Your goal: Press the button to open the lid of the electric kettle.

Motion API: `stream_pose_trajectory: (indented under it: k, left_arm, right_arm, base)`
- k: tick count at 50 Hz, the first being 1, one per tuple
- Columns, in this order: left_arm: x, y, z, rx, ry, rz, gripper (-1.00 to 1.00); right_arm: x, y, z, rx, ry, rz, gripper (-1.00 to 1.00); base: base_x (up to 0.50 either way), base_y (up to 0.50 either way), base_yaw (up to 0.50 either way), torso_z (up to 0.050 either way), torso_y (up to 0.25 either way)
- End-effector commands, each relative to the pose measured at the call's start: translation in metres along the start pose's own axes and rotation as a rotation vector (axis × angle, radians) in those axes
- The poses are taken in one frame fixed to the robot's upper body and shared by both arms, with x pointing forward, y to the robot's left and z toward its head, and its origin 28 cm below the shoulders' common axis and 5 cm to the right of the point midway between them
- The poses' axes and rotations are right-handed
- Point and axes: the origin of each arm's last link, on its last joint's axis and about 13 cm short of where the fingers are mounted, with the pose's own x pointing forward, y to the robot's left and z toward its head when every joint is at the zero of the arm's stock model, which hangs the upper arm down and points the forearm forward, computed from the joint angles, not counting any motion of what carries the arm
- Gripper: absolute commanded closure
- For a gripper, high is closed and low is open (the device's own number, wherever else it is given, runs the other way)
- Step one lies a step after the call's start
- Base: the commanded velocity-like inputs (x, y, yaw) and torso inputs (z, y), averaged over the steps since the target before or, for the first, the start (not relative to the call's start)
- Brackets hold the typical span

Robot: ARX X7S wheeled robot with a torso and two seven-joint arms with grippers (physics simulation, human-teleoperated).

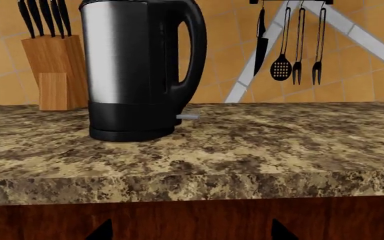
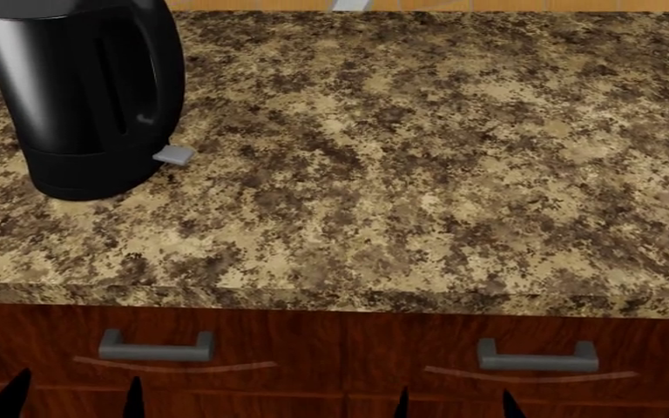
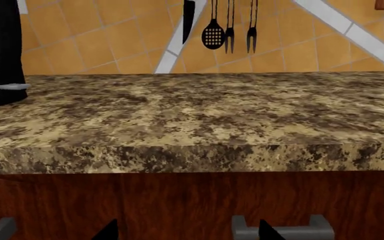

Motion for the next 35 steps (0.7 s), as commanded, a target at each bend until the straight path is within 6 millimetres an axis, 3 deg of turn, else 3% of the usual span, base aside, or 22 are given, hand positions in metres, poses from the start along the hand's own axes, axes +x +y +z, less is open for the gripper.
stream_pose_trajectory:
  k: [1,4,10,17,21,35]
  left_arm:
    - [0.017,0.011,0.078,-0.031,-0.228,0.023,-1.00]
    - [0.028,0.016,0.115,-0.053,-0.309,0.039,-1.00]
    - [0.037,0.020,0.152,0.007,-0.440,0.062,-1.00]
    - [0.031,0.034,0.156,0.029,-0.505,0.114,-1.00]
    - [0.034,0.037,0.155,0.019,-0.483,0.168,-1.00]
    - [0.033,0.048,0.167,0.024,-0.542,0.260,-1.00]
  right_arm:
    - [0.003,-0.005,0.101,-0.039,-0.199,0.035,-1.00]
    - [0.003,-0.009,0.140,-0.078,-0.279,0.020,-1.00]
    - [-0.004,-0.017,0.168,-0.115,-0.347,0.024,-1.00]
    - [-0.022,-0.021,0.171,-0.162,-0.361,-0.019,-1.00]
    - [-0.024,-0.018,0.171,-0.152,-0.371,0.006,-1.00]
    - [-0.031,-0.014,0.171,-0.209,-0.390,0.046,-1.00]
  base:
    - [0.00,0.00,0.00,0.050,0.000]
    - [0.00,0.00,0.00,0.050,0.000]
    - [0.00,0.00,0.00,0.050,0.000]
    - [0.01,0.03,0.00,0.050,0.000]
    - [0.19,0.50,0.00,0.050,0.000]
    - [0.33,0.39,0.00,0.000,0.000]
